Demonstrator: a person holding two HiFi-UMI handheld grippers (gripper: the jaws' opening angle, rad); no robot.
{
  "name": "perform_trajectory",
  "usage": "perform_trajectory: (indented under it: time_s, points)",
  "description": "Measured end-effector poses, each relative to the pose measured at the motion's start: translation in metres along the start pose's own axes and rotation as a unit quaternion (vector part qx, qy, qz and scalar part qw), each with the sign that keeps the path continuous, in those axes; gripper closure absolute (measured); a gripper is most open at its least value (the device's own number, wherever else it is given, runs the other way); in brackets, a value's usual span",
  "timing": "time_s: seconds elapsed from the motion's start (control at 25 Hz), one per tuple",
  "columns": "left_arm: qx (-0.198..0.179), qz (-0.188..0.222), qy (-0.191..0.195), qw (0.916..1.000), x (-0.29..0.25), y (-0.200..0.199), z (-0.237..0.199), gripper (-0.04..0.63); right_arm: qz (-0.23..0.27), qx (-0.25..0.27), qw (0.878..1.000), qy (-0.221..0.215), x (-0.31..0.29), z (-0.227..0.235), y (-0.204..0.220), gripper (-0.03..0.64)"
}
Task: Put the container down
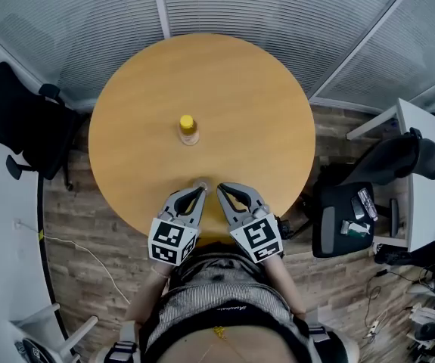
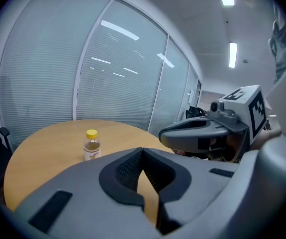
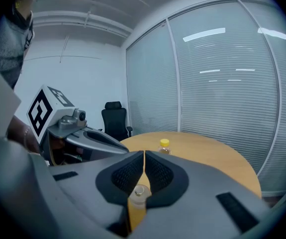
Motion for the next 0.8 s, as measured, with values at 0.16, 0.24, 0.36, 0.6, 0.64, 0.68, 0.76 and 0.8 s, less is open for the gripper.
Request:
perform_trajectory:
  time_s: [0.16, 0.24, 0.36, 0.6, 0.64, 0.68, 0.76, 0.8]
  points:
    - [-0.011, 0.010, -0.001, 0.9999, 0.005, -0.014, 0.003, 0.575, 0.007, 0.008, 1.000, -0.011, 0.002, -0.002, -0.008, 0.594]
    - [-0.012, 0.012, 0.000, 0.9999, 0.006, -0.019, 0.005, 0.575, 0.011, 0.011, 1.000, -0.013, 0.004, -0.002, -0.012, 0.594]
    - [-0.009, 0.019, 0.002, 0.9998, 0.009, -0.025, 0.006, 0.575, 0.017, 0.014, 1.000, -0.015, 0.006, -0.001, -0.019, 0.594]
    - [-0.007, 0.032, 0.011, 0.9994, 0.010, -0.029, 0.007, 0.575, 0.020, 0.011, 0.999, -0.023, 0.006, -0.001, -0.022, 0.595]
    - [-0.006, 0.032, 0.012, 0.9994, 0.010, -0.030, 0.007, 0.575, 0.020, 0.009, 0.999, -0.024, 0.006, -0.001, -0.022, 0.594]
    - [-0.005, 0.033, 0.012, 0.9994, 0.011, -0.030, 0.006, 0.575, 0.019, 0.008, 0.999, -0.025, 0.005, -0.001, -0.022, 0.594]
    - [-0.002, 0.035, 0.010, 0.9993, 0.012, -0.031, 0.004, 0.575, 0.018, 0.009, 0.999, -0.027, 0.003, -0.002, -0.023, 0.595]
    - [-0.001, 0.035, 0.009, 0.9993, 0.012, -0.031, 0.003, 0.575, 0.017, 0.011, 0.999, -0.027, 0.002, -0.002, -0.023, 0.594]
Point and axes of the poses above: the fingertips, and each gripper's own axes: x backward along the fingers, z to its right, y out of its underside, the point moved 8 cm from there along x, backward along the fingers, and after that the axes turned 6 degrees about -y, right-handed, at the moved point
